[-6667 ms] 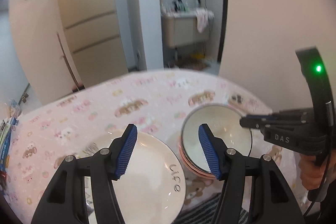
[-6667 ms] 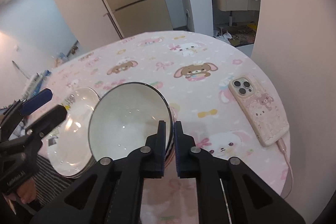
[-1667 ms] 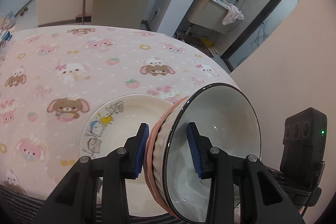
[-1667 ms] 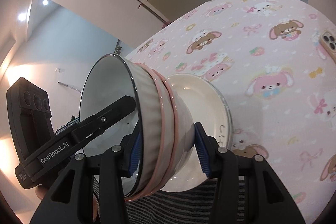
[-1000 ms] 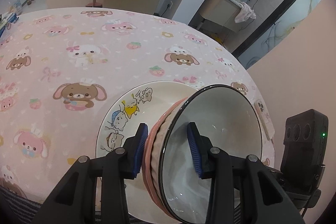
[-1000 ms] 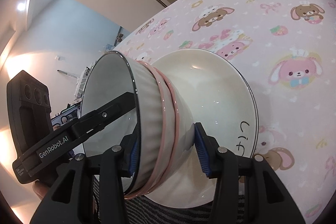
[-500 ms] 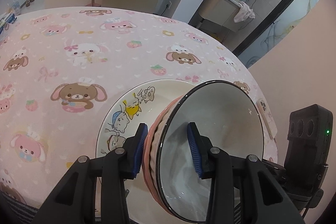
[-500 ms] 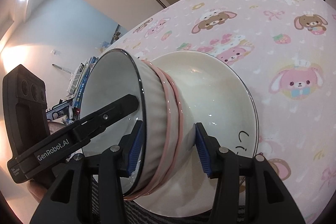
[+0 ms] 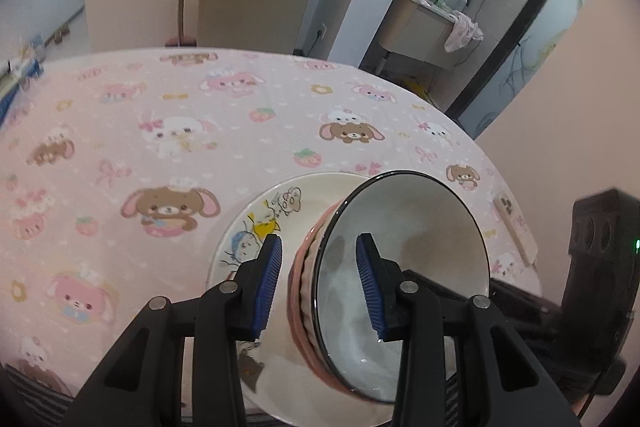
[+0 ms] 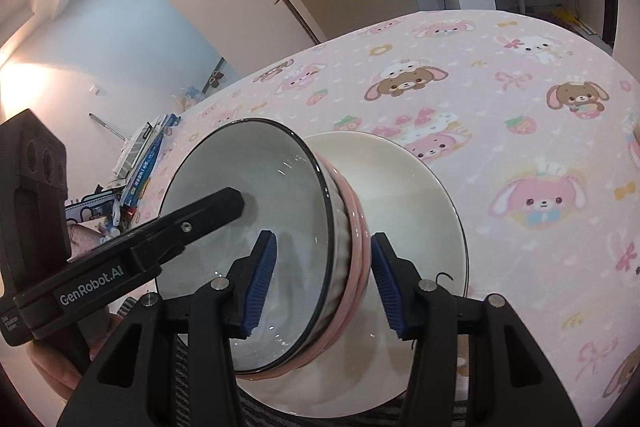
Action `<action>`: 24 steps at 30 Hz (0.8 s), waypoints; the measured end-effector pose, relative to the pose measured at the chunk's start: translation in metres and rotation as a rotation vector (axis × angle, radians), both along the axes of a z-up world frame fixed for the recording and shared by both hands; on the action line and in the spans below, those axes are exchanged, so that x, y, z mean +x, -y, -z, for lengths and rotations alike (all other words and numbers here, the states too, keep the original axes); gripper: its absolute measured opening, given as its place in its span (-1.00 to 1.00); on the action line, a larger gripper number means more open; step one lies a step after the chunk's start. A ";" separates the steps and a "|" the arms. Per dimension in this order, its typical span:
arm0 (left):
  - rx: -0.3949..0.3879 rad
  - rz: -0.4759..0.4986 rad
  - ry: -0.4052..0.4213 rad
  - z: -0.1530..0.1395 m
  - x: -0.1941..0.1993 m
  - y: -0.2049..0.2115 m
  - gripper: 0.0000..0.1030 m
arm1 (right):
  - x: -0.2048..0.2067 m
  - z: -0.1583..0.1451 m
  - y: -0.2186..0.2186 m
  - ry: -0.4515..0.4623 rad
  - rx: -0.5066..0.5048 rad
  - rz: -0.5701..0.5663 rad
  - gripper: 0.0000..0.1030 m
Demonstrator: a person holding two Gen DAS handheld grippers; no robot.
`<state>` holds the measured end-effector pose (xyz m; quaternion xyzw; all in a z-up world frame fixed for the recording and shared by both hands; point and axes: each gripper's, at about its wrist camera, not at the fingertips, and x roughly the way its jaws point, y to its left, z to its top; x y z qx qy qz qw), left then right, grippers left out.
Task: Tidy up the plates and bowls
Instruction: 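Lower the bowl stack onto the plates and open the right tool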
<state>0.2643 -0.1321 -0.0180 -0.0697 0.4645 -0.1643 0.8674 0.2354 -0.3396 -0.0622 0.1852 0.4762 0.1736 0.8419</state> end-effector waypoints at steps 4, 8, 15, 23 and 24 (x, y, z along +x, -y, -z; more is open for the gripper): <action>0.042 0.019 0.098 -0.019 -0.022 -0.003 -0.22 | -0.006 -0.012 0.002 0.046 -0.014 0.007 -0.06; 0.044 0.013 0.223 -0.046 -0.045 -0.010 -0.22 | -0.019 -0.034 0.002 0.143 -0.073 0.022 -0.06; 0.026 0.014 0.399 -0.091 -0.093 -0.019 -0.22 | -0.057 -0.079 0.001 0.273 -0.120 0.024 -0.05; -0.007 0.026 0.537 -0.133 -0.155 -0.031 -0.02 | -0.127 -0.139 -0.010 0.504 -0.161 0.027 0.10; -0.023 0.020 0.550 -0.138 -0.165 -0.035 0.02 | -0.136 -0.145 -0.011 0.524 -0.162 0.028 0.11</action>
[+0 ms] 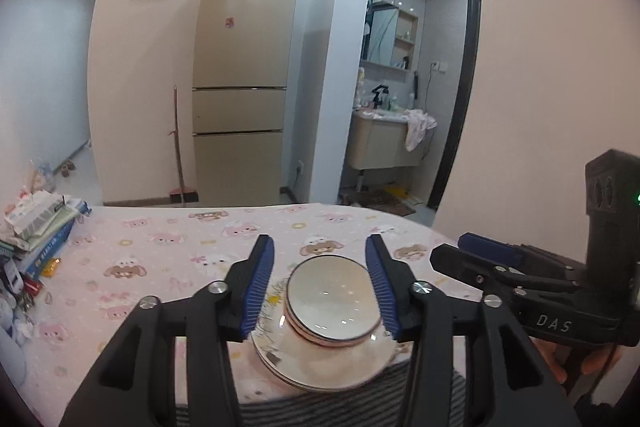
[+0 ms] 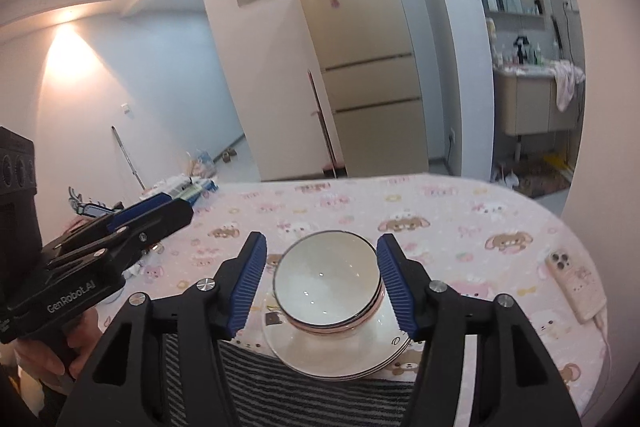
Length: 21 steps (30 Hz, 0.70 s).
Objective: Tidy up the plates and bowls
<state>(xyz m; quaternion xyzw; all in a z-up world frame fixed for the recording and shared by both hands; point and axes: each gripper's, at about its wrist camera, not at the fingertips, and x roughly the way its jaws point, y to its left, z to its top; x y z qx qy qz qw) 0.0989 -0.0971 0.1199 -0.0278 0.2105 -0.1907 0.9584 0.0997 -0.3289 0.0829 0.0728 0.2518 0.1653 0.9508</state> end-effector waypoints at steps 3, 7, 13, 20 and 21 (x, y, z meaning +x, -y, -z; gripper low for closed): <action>0.056 -0.020 0.114 -0.011 -0.032 -0.003 0.33 | -0.021 -0.011 -0.003 0.047 -0.008 -0.014 0.23; 0.065 -0.034 0.262 -0.021 -0.066 -0.011 0.75 | -0.044 -0.025 -0.008 0.129 -0.038 -0.015 0.49; 0.003 -0.078 0.314 -0.021 -0.084 -0.031 0.76 | -0.076 -0.032 -0.014 0.310 -0.082 0.075 0.76; -0.002 -0.177 0.441 0.005 -0.093 -0.042 1.00 | -0.086 -0.011 -0.024 0.429 -0.105 0.155 0.99; -0.013 -0.175 0.444 0.013 -0.090 -0.045 1.00 | -0.085 -0.008 -0.026 0.451 -0.117 0.168 0.99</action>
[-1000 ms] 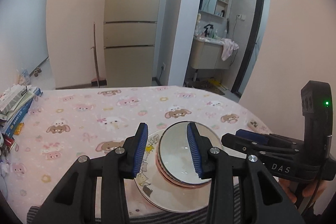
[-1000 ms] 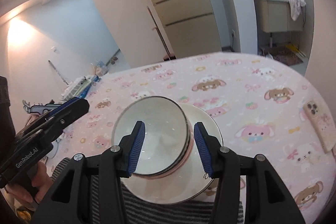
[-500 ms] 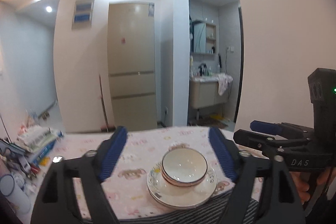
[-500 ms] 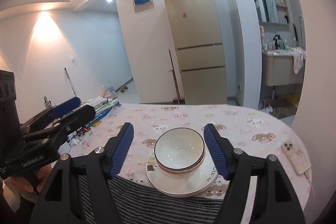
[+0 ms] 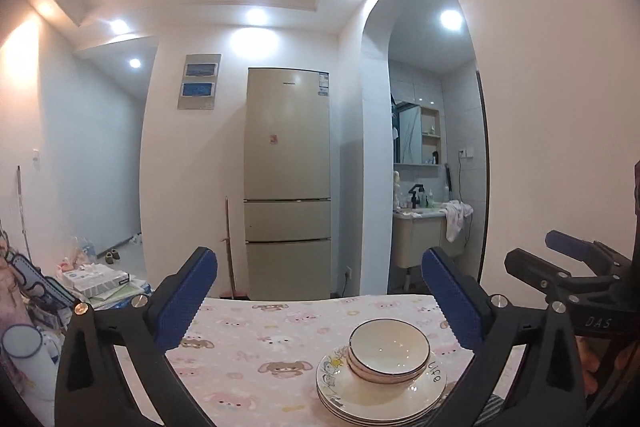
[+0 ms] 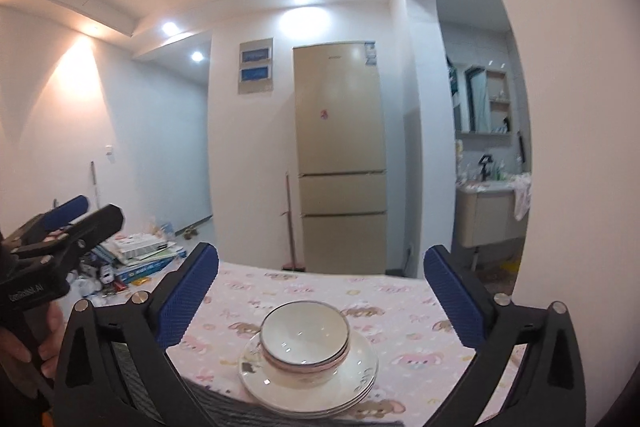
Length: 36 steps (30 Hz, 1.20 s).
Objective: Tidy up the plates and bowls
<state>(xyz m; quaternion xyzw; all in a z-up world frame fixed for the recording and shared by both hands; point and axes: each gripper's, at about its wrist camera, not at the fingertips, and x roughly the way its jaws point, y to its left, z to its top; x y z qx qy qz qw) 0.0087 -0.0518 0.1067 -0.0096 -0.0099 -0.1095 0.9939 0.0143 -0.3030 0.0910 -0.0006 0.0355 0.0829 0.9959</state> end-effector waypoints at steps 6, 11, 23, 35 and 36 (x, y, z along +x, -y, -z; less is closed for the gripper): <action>-0.030 0.031 -0.077 0.045 0.029 -0.009 1.00 | 0.028 0.038 0.006 -0.056 0.103 -0.064 0.99; 0.021 0.059 -0.118 0.083 0.044 -0.005 1.00 | 0.041 0.067 0.020 -0.062 0.167 -0.007 0.99; 0.050 0.013 -0.164 0.124 0.049 -0.001 1.00 | 0.048 0.107 -0.007 -0.099 -0.031 0.047 0.99; 0.076 0.001 -0.156 0.125 0.050 0.002 1.00 | 0.049 0.112 0.002 -0.116 0.008 0.031 0.99; 0.066 0.003 -0.162 0.125 0.051 0.000 1.00 | 0.048 0.112 0.003 -0.115 0.012 0.031 0.99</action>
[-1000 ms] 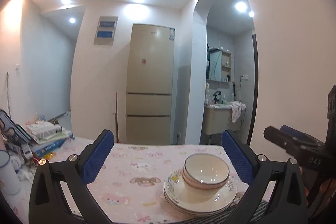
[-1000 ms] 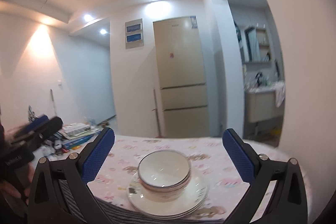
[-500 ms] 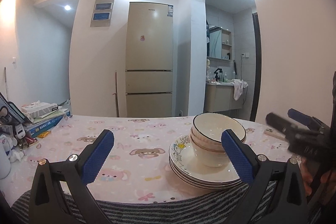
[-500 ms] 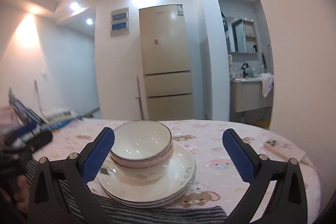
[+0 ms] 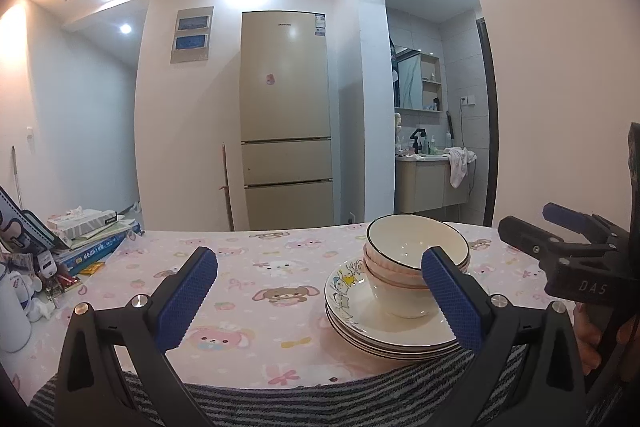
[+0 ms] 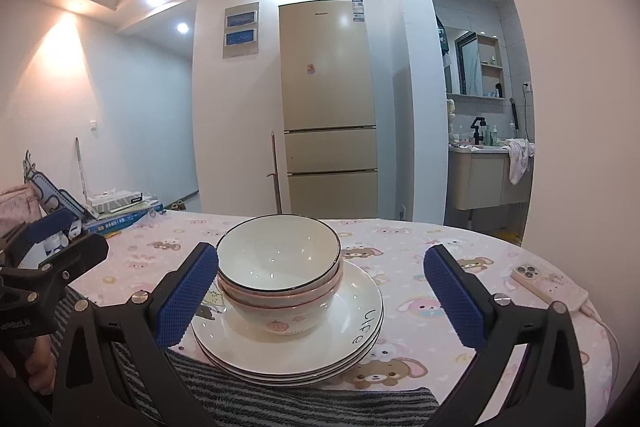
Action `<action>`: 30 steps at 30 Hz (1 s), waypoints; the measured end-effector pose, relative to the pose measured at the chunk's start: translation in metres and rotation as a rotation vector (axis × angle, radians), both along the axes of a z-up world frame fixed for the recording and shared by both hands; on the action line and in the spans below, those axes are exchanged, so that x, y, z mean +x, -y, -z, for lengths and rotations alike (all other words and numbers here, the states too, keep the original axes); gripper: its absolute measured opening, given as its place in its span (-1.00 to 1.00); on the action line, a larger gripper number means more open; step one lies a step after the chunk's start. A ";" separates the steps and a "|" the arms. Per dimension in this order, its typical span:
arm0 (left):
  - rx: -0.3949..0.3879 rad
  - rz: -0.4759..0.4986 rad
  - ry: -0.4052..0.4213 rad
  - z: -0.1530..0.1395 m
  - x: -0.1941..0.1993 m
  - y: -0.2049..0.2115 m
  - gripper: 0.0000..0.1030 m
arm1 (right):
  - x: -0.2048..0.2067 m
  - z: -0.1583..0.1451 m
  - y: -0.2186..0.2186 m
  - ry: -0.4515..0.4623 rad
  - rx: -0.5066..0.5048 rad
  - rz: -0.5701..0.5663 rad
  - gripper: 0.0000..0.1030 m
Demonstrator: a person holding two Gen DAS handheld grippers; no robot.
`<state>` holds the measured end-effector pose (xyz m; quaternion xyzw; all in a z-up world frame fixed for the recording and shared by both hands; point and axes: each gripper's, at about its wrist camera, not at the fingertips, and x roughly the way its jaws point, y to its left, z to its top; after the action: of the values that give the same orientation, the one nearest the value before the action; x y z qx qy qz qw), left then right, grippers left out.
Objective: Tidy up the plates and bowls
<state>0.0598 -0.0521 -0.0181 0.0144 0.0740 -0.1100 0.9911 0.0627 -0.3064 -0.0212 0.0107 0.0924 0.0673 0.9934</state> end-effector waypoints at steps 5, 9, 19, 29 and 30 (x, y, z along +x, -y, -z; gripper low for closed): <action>-0.028 -0.002 -0.033 0.002 0.006 -0.005 1.00 | 0.000 0.000 0.000 -0.002 0.001 -0.003 0.99; -0.031 0.001 -0.049 0.003 0.007 -0.005 1.00 | -0.001 -0.002 0.000 0.004 0.009 -0.002 0.99; -0.026 0.004 -0.048 0.004 0.005 -0.005 1.00 | 0.002 -0.002 0.002 -0.007 0.015 -0.003 0.99; -0.040 -0.008 -0.041 0.002 0.002 -0.010 1.00 | 0.002 -0.002 0.002 -0.006 0.015 -0.003 0.99; -0.041 -0.007 -0.040 0.002 0.003 -0.010 1.00 | 0.002 -0.002 0.002 -0.007 0.015 -0.003 0.99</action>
<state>0.0625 -0.0417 -0.0199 -0.0081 0.0914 -0.1085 0.9899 0.0645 -0.3079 -0.0191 0.0181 0.0956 0.0694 0.9928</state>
